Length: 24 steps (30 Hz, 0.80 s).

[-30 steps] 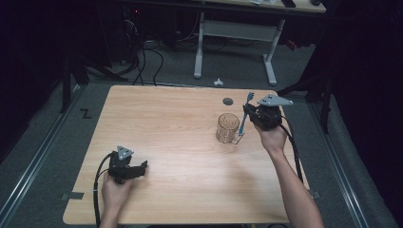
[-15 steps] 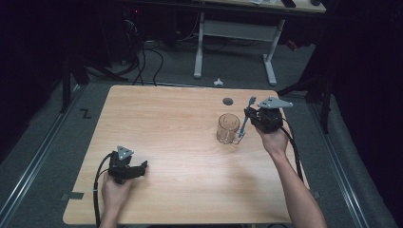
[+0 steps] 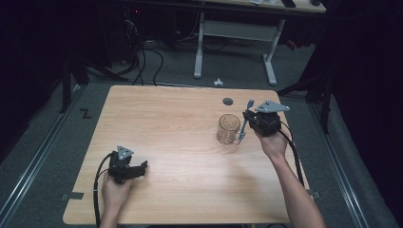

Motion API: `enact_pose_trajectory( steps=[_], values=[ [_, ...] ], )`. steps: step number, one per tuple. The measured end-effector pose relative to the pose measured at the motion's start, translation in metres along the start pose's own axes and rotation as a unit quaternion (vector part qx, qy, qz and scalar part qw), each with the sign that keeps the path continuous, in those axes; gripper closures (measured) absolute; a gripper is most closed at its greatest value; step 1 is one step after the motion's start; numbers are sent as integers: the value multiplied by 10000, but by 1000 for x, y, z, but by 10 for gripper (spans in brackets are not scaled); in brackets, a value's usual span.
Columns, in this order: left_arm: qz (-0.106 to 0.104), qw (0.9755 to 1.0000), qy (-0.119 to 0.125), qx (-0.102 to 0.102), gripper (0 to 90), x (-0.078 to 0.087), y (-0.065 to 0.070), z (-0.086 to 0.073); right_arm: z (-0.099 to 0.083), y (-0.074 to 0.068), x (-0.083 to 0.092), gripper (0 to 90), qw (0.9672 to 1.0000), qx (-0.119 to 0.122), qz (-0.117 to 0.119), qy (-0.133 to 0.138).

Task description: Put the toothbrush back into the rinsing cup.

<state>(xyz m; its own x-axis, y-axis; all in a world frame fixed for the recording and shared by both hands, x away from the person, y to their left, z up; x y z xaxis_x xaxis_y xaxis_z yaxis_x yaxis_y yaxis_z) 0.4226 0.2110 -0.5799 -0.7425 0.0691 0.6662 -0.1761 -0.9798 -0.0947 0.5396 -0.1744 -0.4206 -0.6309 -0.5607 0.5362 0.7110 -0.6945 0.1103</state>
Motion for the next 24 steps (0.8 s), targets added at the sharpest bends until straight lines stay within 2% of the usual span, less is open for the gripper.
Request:
enact_pose_trajectory(
  steps=[10, 16, 24],
  values=[
    [-1, 10000, 2, -1, 188, 0, 0, 0, -2, -3, -3, 820, 9997, 222, -111, -51],
    [-2, 10000, 2, -3, 188, 0, 0, 0, -11, -2, -4, 820, 9998, 143, -124, -62],
    [-2, 10000, 2, -3, 187, 0, 0, 0, -15, -1, -3, 820, 9998, 132, -131, -47]
  ],
)
Point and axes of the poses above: each handheld gripper's, and its own axes: x roughly backward along the jaws, z roughly out of its top, y roughly to its right, the point moved 10 cm from there along -x, roughly forward along the jaws, and after that the axes turned 9 degrees about z, right-handed, at the moved point
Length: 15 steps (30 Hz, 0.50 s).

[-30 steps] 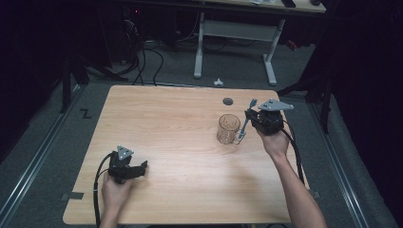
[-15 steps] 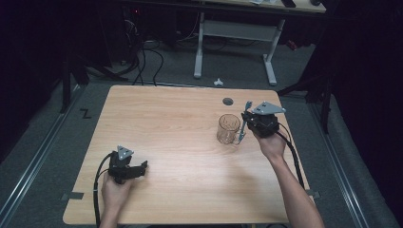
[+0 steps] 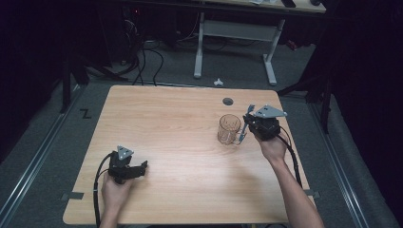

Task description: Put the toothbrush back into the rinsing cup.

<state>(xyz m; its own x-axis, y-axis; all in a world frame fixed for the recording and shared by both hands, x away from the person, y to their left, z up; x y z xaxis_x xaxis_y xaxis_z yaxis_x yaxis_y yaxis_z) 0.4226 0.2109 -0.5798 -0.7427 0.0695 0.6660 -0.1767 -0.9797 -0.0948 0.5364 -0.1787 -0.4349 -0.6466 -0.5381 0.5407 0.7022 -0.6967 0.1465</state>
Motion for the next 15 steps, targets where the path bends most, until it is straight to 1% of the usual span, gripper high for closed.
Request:
enact_pose_trajectory(
  steps=[5, 15],
  values=[
    [0, 10000, -1, -2, 188, 0, 0, 0, -3, -2, -3, 820, 10000, -14, 29, -35],
    [0, 10000, 0, -1, 188, 0, 0, 0, -7, -5, -7, 820, 10000, 50, 13, -74]
  ],
)
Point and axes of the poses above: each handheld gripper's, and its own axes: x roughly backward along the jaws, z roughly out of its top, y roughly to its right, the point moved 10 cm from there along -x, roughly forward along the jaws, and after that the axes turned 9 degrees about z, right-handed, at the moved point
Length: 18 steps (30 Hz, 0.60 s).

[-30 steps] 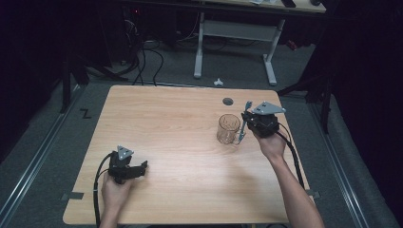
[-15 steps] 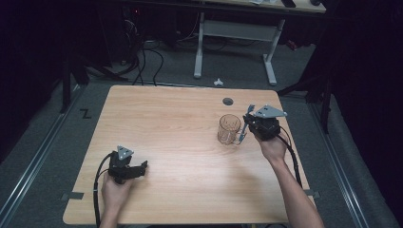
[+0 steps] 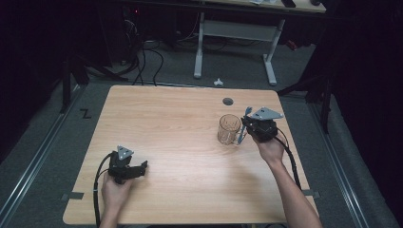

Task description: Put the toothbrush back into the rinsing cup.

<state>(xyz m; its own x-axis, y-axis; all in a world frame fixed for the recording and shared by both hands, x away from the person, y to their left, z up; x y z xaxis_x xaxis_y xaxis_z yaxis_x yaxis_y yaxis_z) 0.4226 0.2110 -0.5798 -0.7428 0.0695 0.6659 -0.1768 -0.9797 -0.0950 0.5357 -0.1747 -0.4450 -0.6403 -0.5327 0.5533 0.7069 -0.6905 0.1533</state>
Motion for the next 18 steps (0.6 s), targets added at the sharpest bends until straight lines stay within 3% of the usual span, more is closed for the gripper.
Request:
enact_pose_trajectory(
  steps=[18],
  values=[
    [0, 10000, 0, 1, 188, 0, 0, 0, -11, -2, -6, 818, 10000, -39, -3, -37]
  ],
)
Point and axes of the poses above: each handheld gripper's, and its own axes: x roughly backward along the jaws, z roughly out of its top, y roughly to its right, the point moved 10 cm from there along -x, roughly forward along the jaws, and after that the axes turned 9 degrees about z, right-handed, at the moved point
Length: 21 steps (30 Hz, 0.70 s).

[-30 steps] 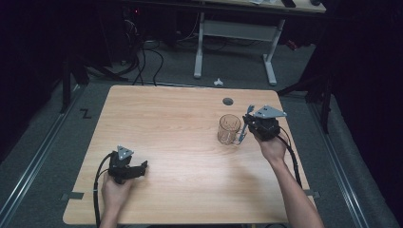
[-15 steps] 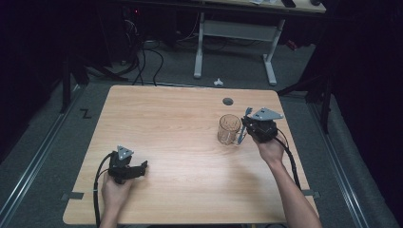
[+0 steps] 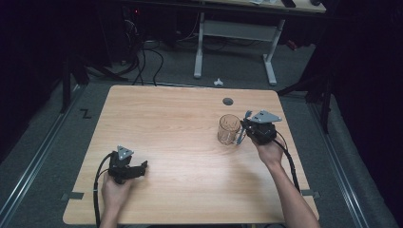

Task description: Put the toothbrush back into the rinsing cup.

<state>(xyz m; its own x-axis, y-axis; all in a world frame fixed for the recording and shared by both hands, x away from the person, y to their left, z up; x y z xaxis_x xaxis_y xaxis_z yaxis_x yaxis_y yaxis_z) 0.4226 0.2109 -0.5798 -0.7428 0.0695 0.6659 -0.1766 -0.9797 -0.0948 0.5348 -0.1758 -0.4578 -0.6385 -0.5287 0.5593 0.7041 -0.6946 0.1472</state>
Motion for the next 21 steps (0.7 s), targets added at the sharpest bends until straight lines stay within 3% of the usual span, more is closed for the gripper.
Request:
enact_pose_trajectory(
  steps=[12, 21],
  values=[
    [0, 10000, -1, -1, 188, 0, 0, 0, -4, 0, -3, 808, 9999, -127, 62, -17],
    [0, 10000, -1, -2, 188, 0, 0, 0, -6, 3, -2, 680, 9988, -432, 194, 86]
  ],
)
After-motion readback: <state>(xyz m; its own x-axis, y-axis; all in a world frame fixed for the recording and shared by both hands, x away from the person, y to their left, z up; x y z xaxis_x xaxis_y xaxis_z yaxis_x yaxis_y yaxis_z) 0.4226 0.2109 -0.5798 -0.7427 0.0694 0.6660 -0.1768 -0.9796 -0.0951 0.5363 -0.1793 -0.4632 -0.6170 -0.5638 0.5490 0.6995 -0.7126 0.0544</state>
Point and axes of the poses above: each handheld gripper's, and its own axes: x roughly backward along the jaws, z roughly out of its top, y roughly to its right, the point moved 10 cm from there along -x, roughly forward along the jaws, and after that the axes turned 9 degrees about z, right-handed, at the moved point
